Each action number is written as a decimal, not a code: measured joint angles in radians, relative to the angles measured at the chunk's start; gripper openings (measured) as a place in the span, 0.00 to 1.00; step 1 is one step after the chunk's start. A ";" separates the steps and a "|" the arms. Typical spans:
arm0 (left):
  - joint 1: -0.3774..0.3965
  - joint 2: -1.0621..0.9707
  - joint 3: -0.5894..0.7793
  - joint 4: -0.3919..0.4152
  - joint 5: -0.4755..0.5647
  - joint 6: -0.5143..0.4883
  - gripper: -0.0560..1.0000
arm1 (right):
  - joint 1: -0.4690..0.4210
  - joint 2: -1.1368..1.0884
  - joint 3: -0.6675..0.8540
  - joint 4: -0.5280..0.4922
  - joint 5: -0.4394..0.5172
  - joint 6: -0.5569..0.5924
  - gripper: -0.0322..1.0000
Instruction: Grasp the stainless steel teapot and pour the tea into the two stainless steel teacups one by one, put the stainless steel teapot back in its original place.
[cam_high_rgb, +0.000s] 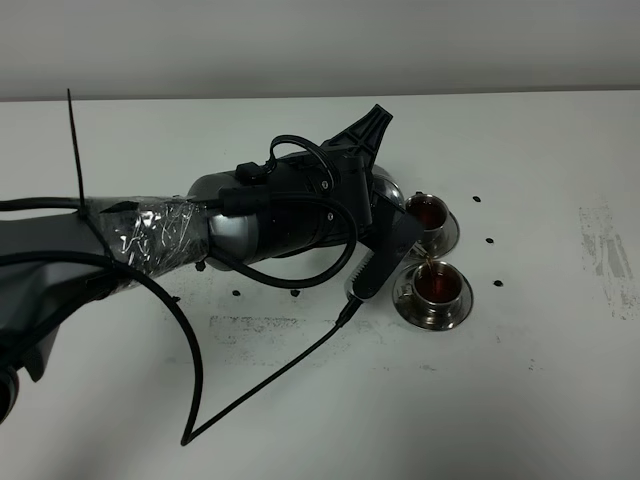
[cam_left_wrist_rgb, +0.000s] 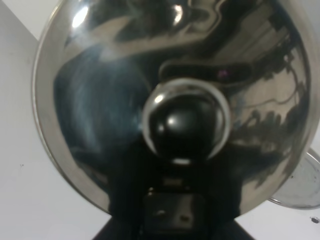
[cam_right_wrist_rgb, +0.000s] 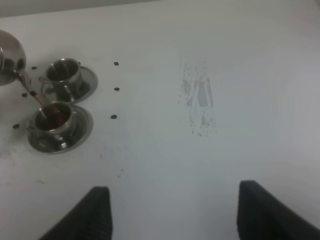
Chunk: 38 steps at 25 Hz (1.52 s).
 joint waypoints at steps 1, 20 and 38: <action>0.000 0.000 0.000 0.000 -0.001 0.002 0.23 | 0.000 0.000 0.000 0.000 0.000 0.000 0.54; 0.000 0.000 0.000 0.007 -0.009 0.015 0.23 | 0.000 0.000 0.000 0.000 0.000 0.000 0.54; 0.000 0.000 0.000 0.026 -0.015 0.018 0.23 | 0.000 0.000 0.000 0.000 0.000 0.000 0.54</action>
